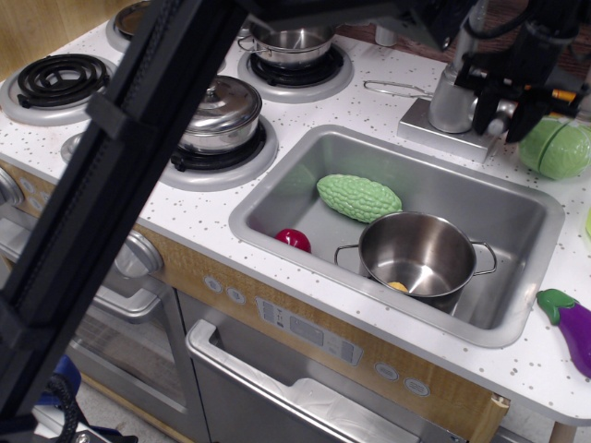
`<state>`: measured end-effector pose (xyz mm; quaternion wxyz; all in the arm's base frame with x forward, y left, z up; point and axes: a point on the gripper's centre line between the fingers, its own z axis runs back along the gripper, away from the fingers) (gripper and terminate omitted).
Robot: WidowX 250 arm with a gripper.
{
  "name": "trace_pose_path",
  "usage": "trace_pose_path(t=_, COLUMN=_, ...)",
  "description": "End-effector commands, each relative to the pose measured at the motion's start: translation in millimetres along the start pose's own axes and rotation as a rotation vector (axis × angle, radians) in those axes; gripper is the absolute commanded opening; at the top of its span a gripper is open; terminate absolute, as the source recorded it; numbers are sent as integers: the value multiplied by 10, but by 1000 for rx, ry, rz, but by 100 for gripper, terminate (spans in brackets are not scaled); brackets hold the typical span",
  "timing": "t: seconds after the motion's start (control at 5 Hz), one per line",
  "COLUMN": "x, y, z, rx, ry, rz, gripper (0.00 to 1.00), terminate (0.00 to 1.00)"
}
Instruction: Turn lever vertical to front
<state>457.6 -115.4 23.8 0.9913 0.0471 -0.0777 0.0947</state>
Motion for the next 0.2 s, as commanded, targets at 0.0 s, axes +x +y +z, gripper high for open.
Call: trace_pose_path(t=0.0, x=-76, y=-213, z=20, rx=-54, ry=-30, rz=-4, gripper=0, terminate=100)
